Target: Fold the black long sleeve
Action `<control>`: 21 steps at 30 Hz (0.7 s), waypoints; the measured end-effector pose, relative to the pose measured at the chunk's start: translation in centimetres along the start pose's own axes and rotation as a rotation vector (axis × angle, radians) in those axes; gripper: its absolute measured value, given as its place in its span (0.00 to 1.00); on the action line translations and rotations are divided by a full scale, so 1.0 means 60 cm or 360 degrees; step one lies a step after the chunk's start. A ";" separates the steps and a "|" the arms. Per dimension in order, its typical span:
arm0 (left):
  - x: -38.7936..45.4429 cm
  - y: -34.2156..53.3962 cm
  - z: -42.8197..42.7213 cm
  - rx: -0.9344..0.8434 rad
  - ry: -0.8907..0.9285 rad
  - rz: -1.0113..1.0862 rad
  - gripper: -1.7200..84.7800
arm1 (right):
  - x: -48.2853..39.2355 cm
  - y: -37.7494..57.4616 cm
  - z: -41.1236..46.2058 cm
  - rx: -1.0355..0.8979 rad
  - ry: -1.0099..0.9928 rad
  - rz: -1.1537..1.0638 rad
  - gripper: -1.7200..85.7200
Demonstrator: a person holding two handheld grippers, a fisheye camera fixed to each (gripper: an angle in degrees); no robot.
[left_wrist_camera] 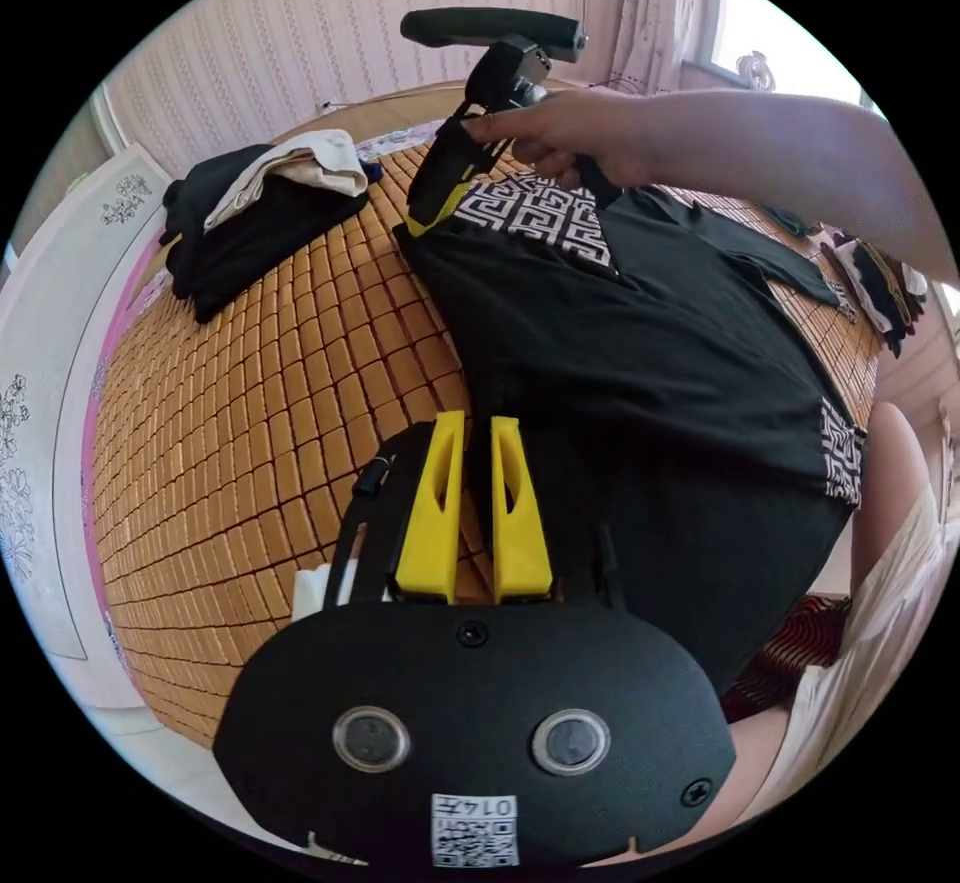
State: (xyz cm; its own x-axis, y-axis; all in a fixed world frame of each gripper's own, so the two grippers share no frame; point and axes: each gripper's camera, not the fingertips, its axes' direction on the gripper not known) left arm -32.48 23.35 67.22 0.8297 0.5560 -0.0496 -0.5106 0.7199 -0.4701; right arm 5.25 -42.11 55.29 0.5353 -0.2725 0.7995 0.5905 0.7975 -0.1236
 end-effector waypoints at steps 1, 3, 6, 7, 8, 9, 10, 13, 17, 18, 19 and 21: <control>-0.004 0.002 -0.002 0.0032 0.0000 -0.0005 0.03 | -0.001 -0.002 -0.004 0.0024 0.0001 -0.0011 0.04; -0.031 0.006 -0.008 0.0117 0.0049 -0.0098 0.01 | -0.013 -0.012 -0.019 0.0080 0.0092 -0.0091 0.02; -0.082 0.009 0.023 0.0069 0.0200 -0.0354 0.01 | -0.022 -0.022 -0.019 0.0078 0.0177 -0.0176 0.02; -0.090 0.011 0.032 0.0060 0.0250 -0.0393 0.01 | -0.020 -0.024 -0.013 0.0054 0.0166 -0.0178 0.02; -0.103 0.014 0.039 0.0098 0.0329 -0.0473 0.01 | -0.016 -0.024 0.002 -0.0010 0.0140 -0.0175 0.03; -0.112 0.014 0.043 0.0096 0.0373 -0.0525 0.02 | -0.012 -0.020 0.007 -0.0038 0.0153 -0.0158 0.04; -0.115 0.013 0.045 0.0090 0.0384 -0.0543 0.02 | -0.009 -0.017 0.004 -0.0032 0.0151 -0.0149 0.06; -0.119 0.018 0.036 0.0100 0.0359 -0.0570 0.07 | 0.016 0.013 -0.054 0.0057 0.0039 -0.0100 0.16; -0.096 0.043 -0.025 0.0185 0.0147 -0.0506 0.09 | 0.049 0.183 -0.196 0.0401 0.0031 -0.0028 0.18; -0.083 0.053 -0.042 0.0189 0.0067 -0.0486 0.09 | 0.052 0.263 -0.228 0.0490 0.0123 0.0001 0.17; -0.077 0.058 -0.049 0.0187 0.0038 -0.0481 0.09 | 0.054 0.306 -0.241 0.0524 0.0180 0.0028 0.16; -0.050 0.073 -0.067 0.0175 0.0056 -0.0456 0.09 | 0.067 0.493 -0.270 0.0595 0.0449 0.0218 0.15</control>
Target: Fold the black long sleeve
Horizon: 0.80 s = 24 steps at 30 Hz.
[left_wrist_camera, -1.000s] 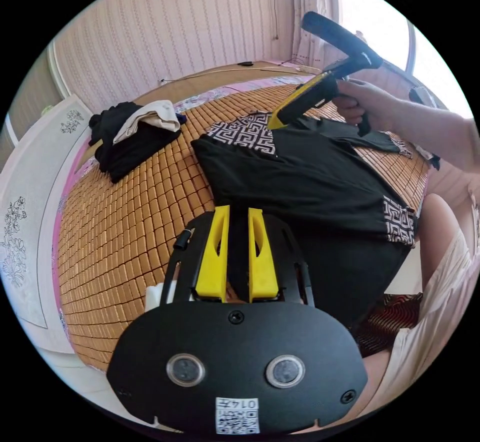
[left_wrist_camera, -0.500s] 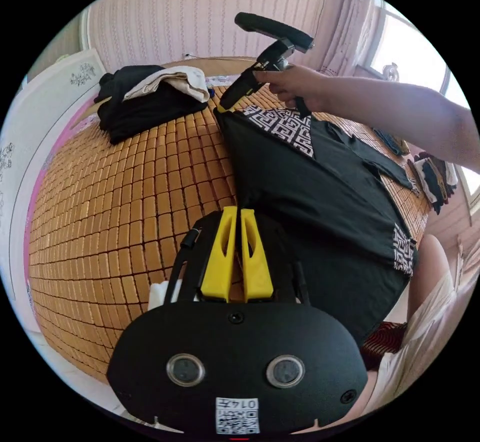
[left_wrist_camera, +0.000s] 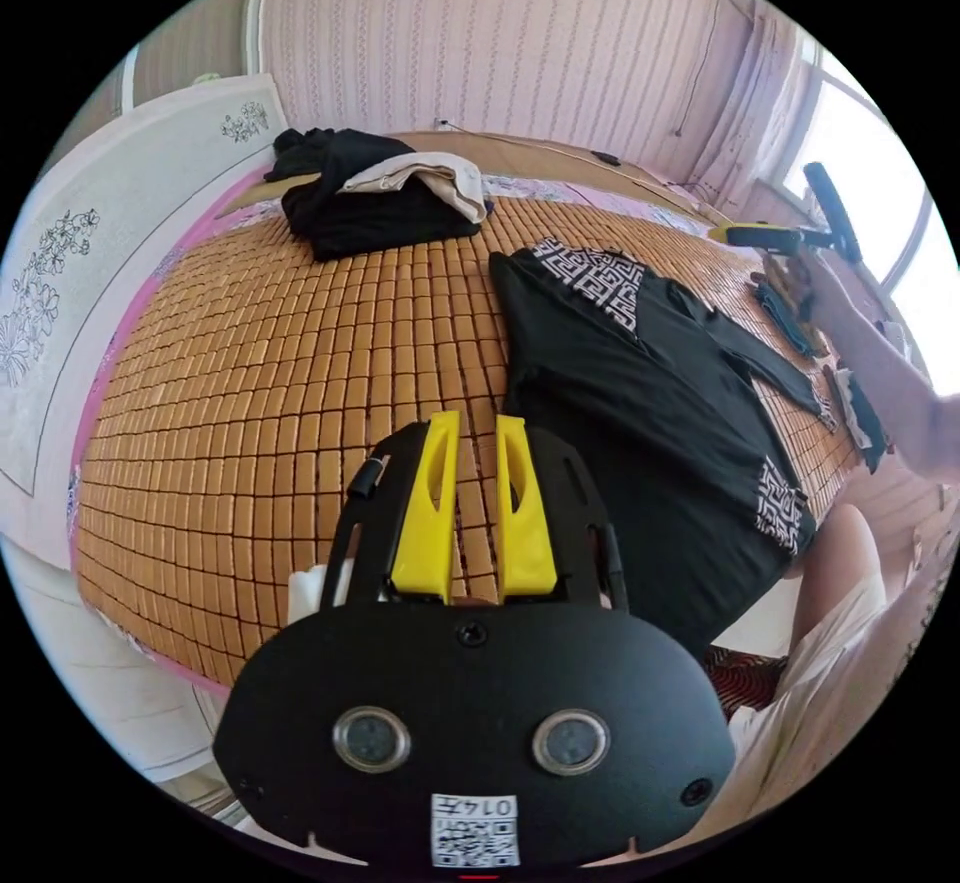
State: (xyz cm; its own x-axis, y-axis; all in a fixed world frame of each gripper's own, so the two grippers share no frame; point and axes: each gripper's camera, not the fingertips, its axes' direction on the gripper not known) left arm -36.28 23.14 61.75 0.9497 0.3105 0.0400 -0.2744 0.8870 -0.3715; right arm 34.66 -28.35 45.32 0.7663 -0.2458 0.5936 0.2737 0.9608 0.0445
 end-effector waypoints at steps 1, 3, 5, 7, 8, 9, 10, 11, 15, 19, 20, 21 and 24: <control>0.008 0.004 -0.004 0.0000 0.0021 0.0005 0.09 | 0.014 0.043 -0.019 0.0005 0.0071 0.0056 0.15; 0.053 0.010 -0.010 -0.0021 0.0089 0.0082 0.09 | 0.066 0.216 -0.077 -0.0038 0.0289 0.0322 0.16; 0.104 0.002 -0.006 -0.0040 0.0120 0.0203 0.09 | 0.093 0.333 -0.107 -0.0105 0.0420 0.0493 0.17; 0.163 -0.018 0.008 -0.0085 0.0191 0.0337 0.10 | 0.113 0.430 -0.135 -0.0116 0.0497 0.0665 0.18; 0.204 -0.038 0.021 -0.0133 0.0245 0.0416 0.10 | 0.126 0.480 -0.152 -0.0096 0.0520 0.0787 0.18; 0.251 -0.061 0.032 -0.0151 0.0301 0.0511 0.10 | 0.142 0.522 -0.167 -0.0087 0.0591 0.0962 0.17; 0.275 -0.074 0.037 -0.0149 0.0325 0.0557 0.10 | 0.152 0.541 -0.173 -0.0096 0.0643 0.1069 0.16; 0.324 -0.099 0.047 -0.0139 0.0375 0.0652 0.10 | 0.170 0.574 -0.184 -0.0065 0.0723 0.1247 0.14; 0.500 -0.185 0.091 -0.0127 0.0514 0.0931 0.11 | 0.224 0.652 -0.206 0.0186 0.0715 0.1561 0.16; 0.634 -0.237 0.168 -0.0254 0.0581 0.1060 0.11 | 0.256 0.701 -0.195 0.0173 0.0639 0.1666 0.20; 0.672 -0.250 0.203 -0.0354 0.0635 0.1075 0.11 | 0.257 0.716 -0.191 0.0158 0.0613 0.1662 0.19; 0.709 -0.262 0.232 -0.0436 0.0658 0.1077 0.12 | 0.260 0.730 -0.189 0.0139 0.0592 0.1677 0.18; 0.795 -0.284 0.275 -0.0438 0.0662 0.1107 0.12 | 0.268 0.759 -0.193 0.0159 0.0531 0.1659 0.12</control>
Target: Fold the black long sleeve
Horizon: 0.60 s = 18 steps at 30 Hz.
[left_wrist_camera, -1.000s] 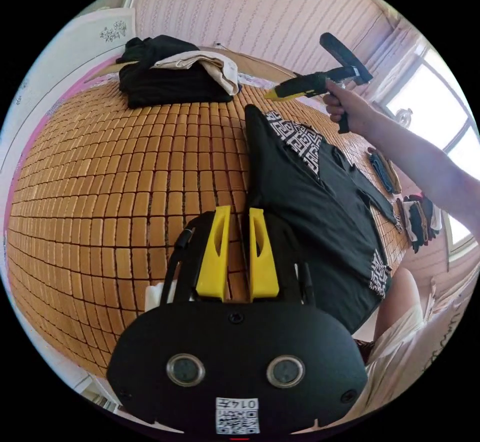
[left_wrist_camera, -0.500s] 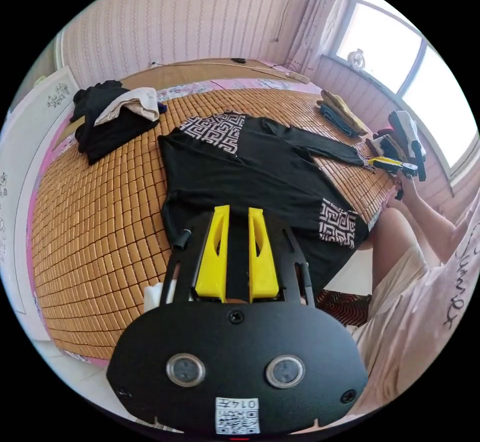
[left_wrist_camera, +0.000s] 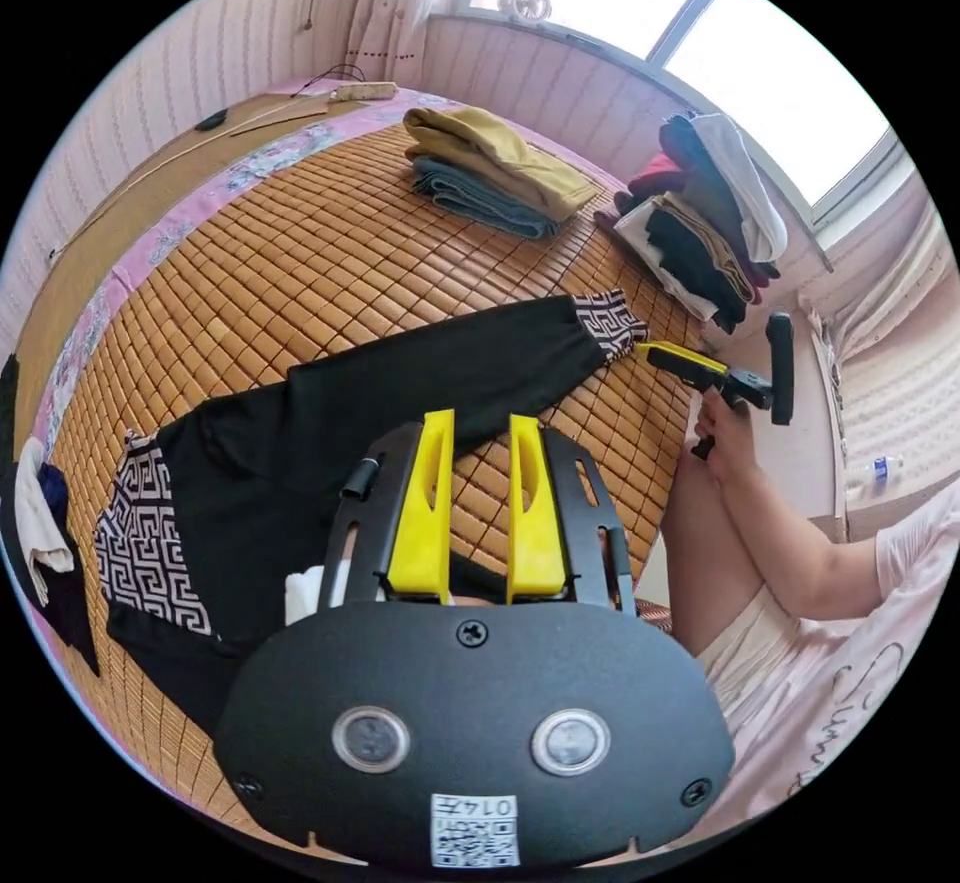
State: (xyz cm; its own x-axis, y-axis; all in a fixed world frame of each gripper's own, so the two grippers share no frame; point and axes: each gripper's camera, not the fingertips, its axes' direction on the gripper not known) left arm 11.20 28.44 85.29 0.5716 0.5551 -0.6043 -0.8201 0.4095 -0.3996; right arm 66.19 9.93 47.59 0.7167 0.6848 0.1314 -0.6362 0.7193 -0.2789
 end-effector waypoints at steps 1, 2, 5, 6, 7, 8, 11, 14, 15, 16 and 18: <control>0.008 -0.016 0.010 -0.0005 -0.0018 0.0024 0.12 | 0.006 0.002 0.000 0.0008 0.0007 0.0001 0.11; 0.026 -0.047 0.031 -0.0030 -0.0052 0.0083 0.12 | 0.019 0.006 -0.003 0.0032 -0.0006 0.0019 0.10; 0.068 -0.114 0.084 -0.0116 -0.0061 0.0197 0.13 | 0.056 0.010 -0.006 0.0037 -0.0087 0.0084 0.06; 0.083 -0.136 0.103 -0.0137 -0.0099 0.0231 0.13 | 0.070 0.011 -0.006 0.0039 -0.0130 0.0113 0.05; 0.089 -0.145 0.112 -0.0150 -0.0127 0.0248 0.13 | 0.076 0.013 -0.007 0.0041 -0.0148 0.0126 0.05; 0.102 -0.162 0.131 -0.0174 -0.0191 0.0275 0.13 | 0.088 0.015 -0.010 0.0059 -0.0183 0.0147 0.04; 0.128 -0.197 0.167 -0.0230 -0.0312 0.0317 0.13 | 0.111 0.023 -0.020 0.0133 -0.0261 0.0184 0.03; 0.137 -0.218 0.195 -0.0315 -0.0318 0.0303 0.12 | 0.129 0.029 -0.022 0.0163 -0.0339 0.0217 0.03; 0.137 -0.222 0.207 -0.0373 -0.0347 0.0297 0.11 | 0.134 0.030 -0.020 0.0162 -0.0381 0.0220 0.03; 0.137 -0.223 0.214 -0.0421 -0.0350 0.0299 0.10 | 0.136 0.031 -0.020 0.0164 -0.0407 0.0218 0.03; 0.137 -0.224 0.211 -0.0424 -0.0294 0.0314 0.05 | 0.143 0.035 -0.028 0.0228 -0.0489 0.0202 0.02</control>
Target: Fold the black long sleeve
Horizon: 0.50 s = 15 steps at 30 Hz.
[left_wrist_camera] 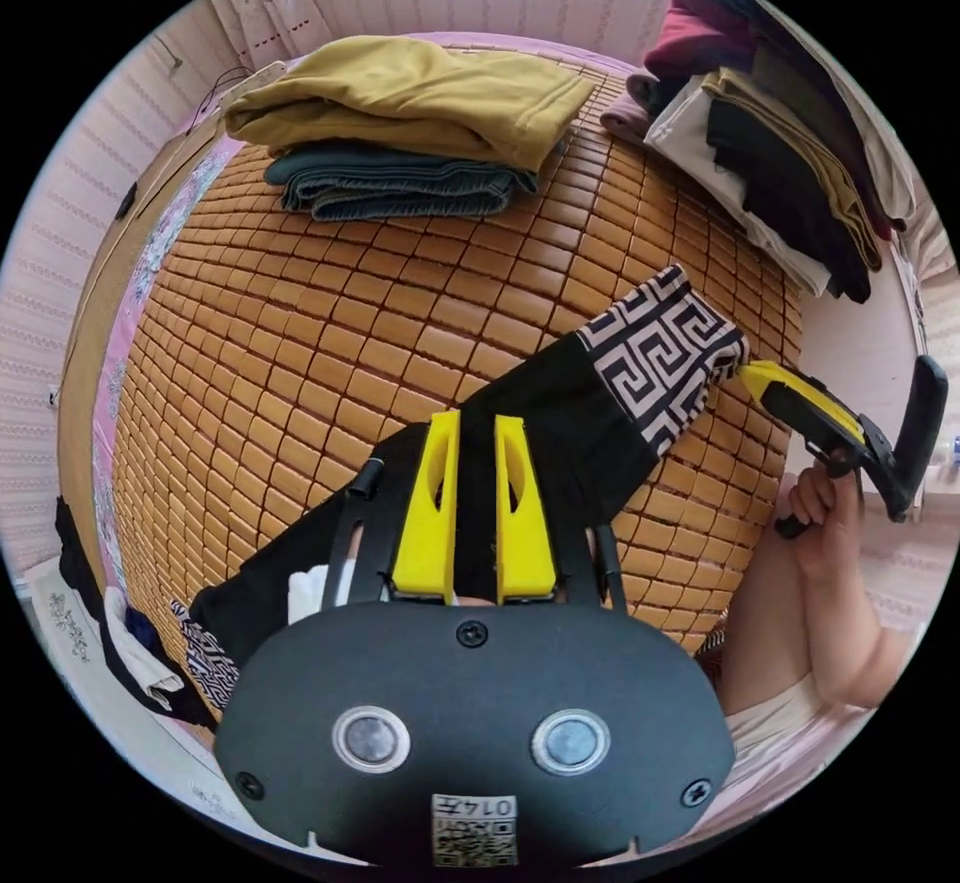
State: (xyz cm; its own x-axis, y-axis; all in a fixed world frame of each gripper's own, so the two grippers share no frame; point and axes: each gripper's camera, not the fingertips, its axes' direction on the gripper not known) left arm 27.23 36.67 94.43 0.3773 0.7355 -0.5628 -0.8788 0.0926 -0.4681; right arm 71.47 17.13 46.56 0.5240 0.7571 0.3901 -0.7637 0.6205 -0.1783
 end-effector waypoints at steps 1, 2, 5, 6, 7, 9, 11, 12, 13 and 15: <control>0.000 0.001 -0.002 0.0007 0.0006 0.0005 0.04 | 0.000 0.001 -0.004 0.0029 -0.0023 -0.0012 0.02; 0.000 0.004 -0.007 0.0010 -0.0012 0.0008 0.02 | 0.000 0.003 -0.013 0.0083 -0.0080 -0.0038 0.02; -0.013 0.024 -0.037 0.0078 -0.0035 0.0022 0.01 | -0.010 0.001 -0.030 0.0153 -0.0255 -0.0137 0.02; -0.026 0.039 -0.060 0.0139 -0.0020 0.0005 0.01 | -0.019 0.000 -0.040 0.0210 -0.0368 -0.0206 0.02; -0.034 0.049 -0.074 0.0171 -0.0015 -0.0008 0.01 | -0.025 0.000 -0.045 0.0235 -0.0430 -0.0255 0.02; -0.075 0.106 -0.140 0.0335 -0.0006 -0.0086 0.01 | -0.061 0.004 -0.063 0.0302 -0.0594 -0.0428 0.02; -0.110 0.170 -0.199 0.0482 -0.0013 -0.0176 0.01 | -0.099 0.006 -0.073 0.0329 -0.0702 -0.0552 0.02; -0.133 0.220 -0.239 0.0586 -0.0020 -0.0235 0.01 | -0.130 0.004 -0.080 0.0340 -0.0799 -0.0622 0.02; -0.144 0.249 -0.261 0.0643 -0.0028 -0.0271 0.01 | -0.148 0.004 -0.084 0.0343 -0.0855 -0.0657 0.02; -0.181 0.380 -0.337 0.0822 -0.0034 -0.0393 0.01 | -0.236 0.005 -0.102 0.0353 -0.1141 -0.0830 0.02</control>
State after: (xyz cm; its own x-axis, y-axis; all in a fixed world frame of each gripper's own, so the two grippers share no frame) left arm 9.03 17.19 76.09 0.5884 0.6634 -0.4624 -0.7960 0.5756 -0.1872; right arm 66.15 7.86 35.46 0.5198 0.0376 0.8535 -0.5897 0.7386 0.3266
